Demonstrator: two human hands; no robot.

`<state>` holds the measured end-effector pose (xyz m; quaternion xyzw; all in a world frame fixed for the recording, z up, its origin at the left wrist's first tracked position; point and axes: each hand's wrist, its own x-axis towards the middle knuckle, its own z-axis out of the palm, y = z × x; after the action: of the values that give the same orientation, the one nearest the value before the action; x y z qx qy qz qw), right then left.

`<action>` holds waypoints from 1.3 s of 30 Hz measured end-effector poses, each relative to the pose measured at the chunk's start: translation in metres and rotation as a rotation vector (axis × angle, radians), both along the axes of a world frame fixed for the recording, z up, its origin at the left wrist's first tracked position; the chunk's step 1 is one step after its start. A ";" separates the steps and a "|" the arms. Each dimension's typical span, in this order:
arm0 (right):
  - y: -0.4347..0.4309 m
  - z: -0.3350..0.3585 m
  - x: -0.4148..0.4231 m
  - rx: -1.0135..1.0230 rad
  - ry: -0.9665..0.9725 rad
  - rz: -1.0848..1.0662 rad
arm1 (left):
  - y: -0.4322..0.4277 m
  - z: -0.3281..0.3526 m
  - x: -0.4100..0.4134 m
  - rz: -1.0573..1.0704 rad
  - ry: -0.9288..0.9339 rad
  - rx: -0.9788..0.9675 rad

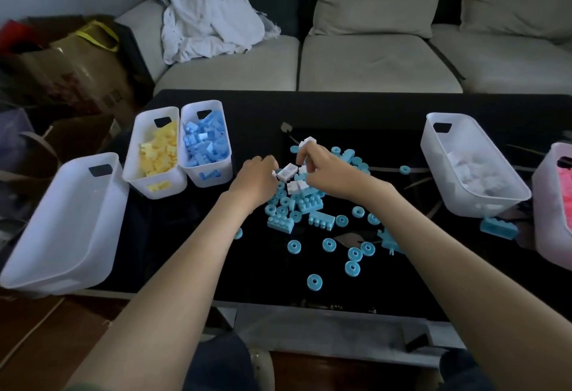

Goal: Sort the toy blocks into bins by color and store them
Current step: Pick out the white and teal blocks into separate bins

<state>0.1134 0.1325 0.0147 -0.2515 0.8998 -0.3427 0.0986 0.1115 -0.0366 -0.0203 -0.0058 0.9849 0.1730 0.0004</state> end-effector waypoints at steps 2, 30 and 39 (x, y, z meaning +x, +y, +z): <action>-0.006 -0.002 -0.002 0.098 0.025 0.043 | 0.000 0.000 -0.003 0.027 0.006 0.054; 0.017 -0.012 -0.017 0.254 0.053 -0.078 | 0.031 0.004 -0.015 0.098 0.035 -0.010; 0.027 -0.011 -0.017 0.281 0.083 -0.101 | 0.045 0.013 -0.017 0.145 -0.048 -0.167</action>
<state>0.0967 0.1599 0.0034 -0.2036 0.9536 -0.2073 0.0784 0.0947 0.0084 -0.0071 -0.0810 0.9926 0.0895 0.0109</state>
